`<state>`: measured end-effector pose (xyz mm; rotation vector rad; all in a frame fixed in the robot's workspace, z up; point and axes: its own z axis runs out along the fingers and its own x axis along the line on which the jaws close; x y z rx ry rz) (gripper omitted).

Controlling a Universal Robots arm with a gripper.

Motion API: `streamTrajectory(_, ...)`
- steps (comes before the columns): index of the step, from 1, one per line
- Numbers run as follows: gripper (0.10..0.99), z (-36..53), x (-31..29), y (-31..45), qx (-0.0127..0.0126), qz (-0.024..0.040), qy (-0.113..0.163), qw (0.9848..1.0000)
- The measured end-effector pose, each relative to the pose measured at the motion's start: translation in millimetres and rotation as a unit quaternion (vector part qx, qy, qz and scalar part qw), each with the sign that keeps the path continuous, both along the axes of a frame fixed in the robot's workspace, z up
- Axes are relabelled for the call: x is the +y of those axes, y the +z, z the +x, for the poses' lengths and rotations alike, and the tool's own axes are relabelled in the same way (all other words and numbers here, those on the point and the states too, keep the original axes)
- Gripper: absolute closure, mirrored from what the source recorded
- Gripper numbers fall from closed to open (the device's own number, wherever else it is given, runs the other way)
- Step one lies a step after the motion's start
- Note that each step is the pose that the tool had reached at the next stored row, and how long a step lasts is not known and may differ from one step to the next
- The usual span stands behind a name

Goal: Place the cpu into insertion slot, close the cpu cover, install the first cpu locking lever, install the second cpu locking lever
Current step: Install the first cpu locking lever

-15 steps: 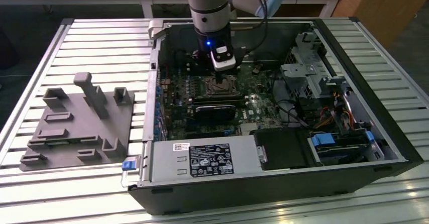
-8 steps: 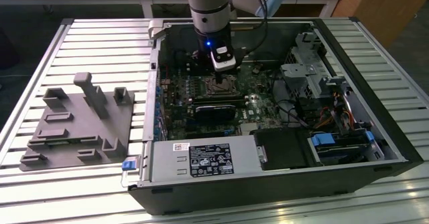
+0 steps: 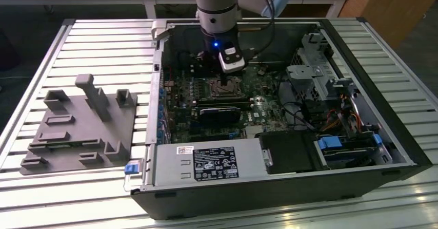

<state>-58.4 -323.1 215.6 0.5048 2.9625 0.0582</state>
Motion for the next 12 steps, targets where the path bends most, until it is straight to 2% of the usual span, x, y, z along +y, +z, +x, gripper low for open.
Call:
streamTrajectory(1,0.980,5.2,0.0,0.0,0.0088,0.0000,0.001,1.0000)
streamTrajectory(3,0.980,8.9,0.0,-0.2,0.0159,-0.0002,0.002,0.9999)
streamTrajectory(5,0.980,10.7,0.0,-0.3,0.0213,-0.0011,0.005,0.9998)
streamTrajectory(7,0.980,11.2,0.0,-0.4,0.0253,-0.0039,0.010,0.9996)
streamTrajectory(9,0.980,11.4,0.0,-0.4,0.0277,-0.0061,0.015,0.9995)
streamTrajectory(12,0.980,11.4,0.0,-0.1,0.0288,-0.0081,0.018,0.9994)
